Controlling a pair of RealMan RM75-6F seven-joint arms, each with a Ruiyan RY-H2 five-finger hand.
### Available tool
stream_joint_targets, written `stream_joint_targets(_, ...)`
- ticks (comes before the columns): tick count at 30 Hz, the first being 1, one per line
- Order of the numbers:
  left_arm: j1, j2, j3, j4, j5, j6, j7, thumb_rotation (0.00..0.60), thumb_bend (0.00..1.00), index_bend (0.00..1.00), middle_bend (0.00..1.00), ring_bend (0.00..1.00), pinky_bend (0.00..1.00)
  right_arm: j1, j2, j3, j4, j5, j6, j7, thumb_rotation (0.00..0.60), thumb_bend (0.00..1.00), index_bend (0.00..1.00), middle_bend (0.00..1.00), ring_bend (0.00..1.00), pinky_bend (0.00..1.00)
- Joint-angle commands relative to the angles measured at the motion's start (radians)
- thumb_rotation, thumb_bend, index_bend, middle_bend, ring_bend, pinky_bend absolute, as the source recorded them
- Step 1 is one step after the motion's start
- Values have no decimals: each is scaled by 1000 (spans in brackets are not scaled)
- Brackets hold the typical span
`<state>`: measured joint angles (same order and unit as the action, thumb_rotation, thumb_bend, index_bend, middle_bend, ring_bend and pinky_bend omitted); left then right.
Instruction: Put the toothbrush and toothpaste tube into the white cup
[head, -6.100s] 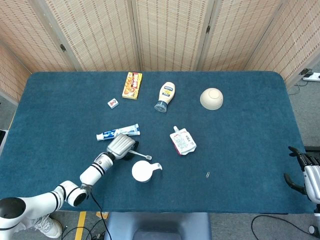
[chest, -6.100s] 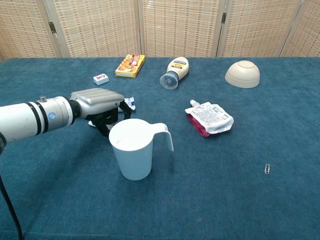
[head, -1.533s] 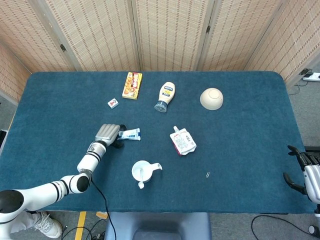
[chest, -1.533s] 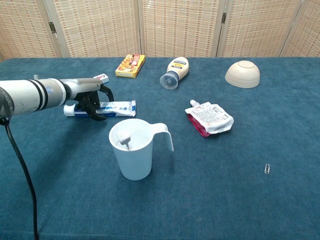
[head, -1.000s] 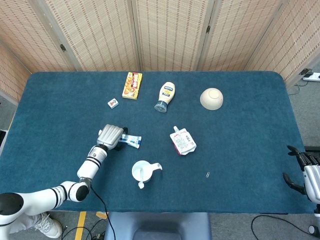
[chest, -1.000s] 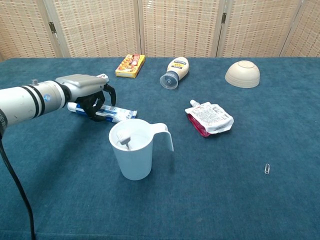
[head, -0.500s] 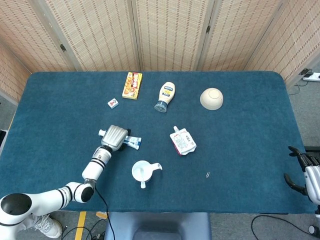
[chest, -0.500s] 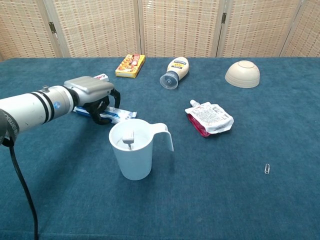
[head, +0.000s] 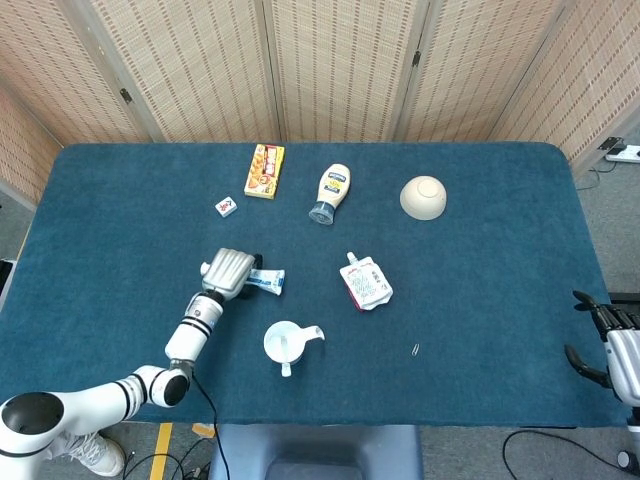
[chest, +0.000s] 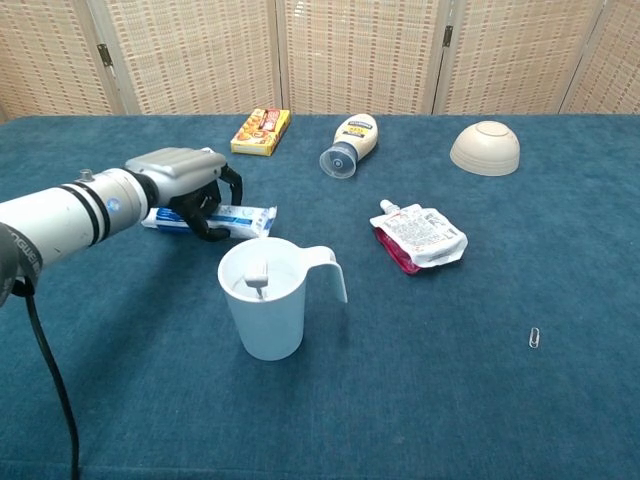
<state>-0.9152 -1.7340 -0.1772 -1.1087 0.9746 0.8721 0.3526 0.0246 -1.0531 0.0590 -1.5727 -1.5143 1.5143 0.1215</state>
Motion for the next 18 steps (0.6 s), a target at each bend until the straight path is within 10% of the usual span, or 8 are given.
stream_joint_targets(1,39,60,-55,-67,48,0,-178,600,348,676,809,694,713,3,-4,1,0,-2,-3,-2,600,225,147,313,264,293)
stream_joint_targets(18,181,337,-146,-429,288,26,-841,600,448,795,871,742,778,14,-11,1,-16,-26,9,-22,600,225,147,325,280,293)
